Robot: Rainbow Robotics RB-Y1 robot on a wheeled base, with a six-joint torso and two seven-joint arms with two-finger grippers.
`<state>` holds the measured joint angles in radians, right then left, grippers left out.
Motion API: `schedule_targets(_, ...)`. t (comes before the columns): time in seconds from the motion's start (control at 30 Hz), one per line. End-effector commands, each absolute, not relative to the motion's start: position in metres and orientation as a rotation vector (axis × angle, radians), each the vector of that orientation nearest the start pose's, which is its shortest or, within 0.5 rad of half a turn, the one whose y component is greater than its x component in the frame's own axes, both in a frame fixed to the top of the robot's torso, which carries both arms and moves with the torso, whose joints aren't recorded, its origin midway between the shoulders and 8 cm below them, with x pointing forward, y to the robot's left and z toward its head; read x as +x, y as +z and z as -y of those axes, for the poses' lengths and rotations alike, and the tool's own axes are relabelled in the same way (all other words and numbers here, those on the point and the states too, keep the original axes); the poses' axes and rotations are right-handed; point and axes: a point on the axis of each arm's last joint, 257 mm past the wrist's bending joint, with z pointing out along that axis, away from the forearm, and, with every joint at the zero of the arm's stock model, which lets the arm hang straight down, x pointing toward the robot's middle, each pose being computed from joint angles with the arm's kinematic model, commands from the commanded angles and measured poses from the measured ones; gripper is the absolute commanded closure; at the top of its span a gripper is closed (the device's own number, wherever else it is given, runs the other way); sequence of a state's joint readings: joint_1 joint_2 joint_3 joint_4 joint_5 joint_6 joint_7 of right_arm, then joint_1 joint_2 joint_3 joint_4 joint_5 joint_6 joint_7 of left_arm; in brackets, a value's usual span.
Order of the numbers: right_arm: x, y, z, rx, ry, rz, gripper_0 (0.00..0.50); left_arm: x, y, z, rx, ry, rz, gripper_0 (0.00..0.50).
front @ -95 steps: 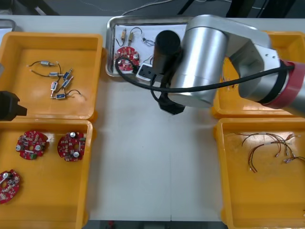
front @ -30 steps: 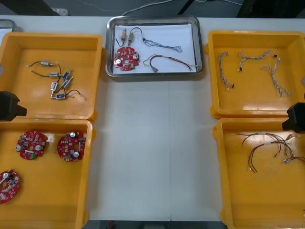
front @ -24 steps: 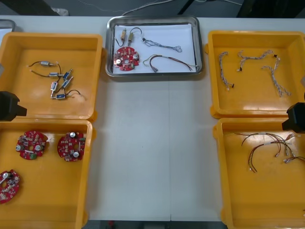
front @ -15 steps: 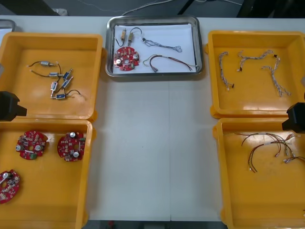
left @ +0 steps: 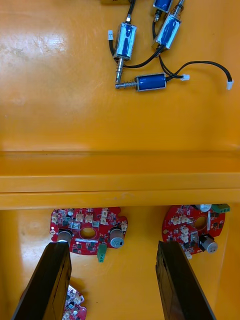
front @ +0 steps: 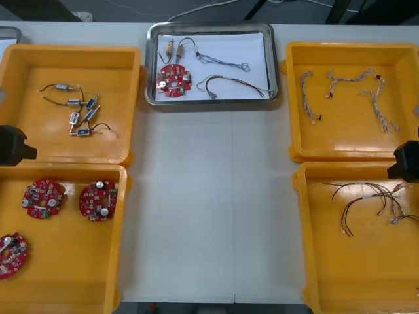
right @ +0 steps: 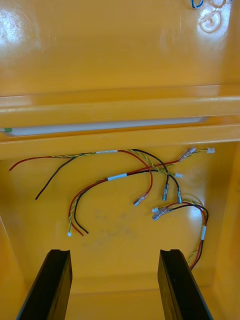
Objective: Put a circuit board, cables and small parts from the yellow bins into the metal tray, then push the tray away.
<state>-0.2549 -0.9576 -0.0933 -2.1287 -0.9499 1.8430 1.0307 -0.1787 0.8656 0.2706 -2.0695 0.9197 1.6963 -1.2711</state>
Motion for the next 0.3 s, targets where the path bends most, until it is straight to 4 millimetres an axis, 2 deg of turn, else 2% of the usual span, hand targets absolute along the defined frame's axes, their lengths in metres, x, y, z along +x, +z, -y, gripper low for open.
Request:
schedule_targets(0.03,0.3857,-0.1593,0.3545,0.057,-0.026,-2.717,0.0,0.4132,-0.141,-0.3894,0.022,0.009,-2.556,0.0)
schedule_targets(0.3,0.3857,-0.1593,0.3545,0.057,-0.026,-2.717,0.0,0.4132,-0.141,-0.3894,0.022,0.009,-2.556,0.0)
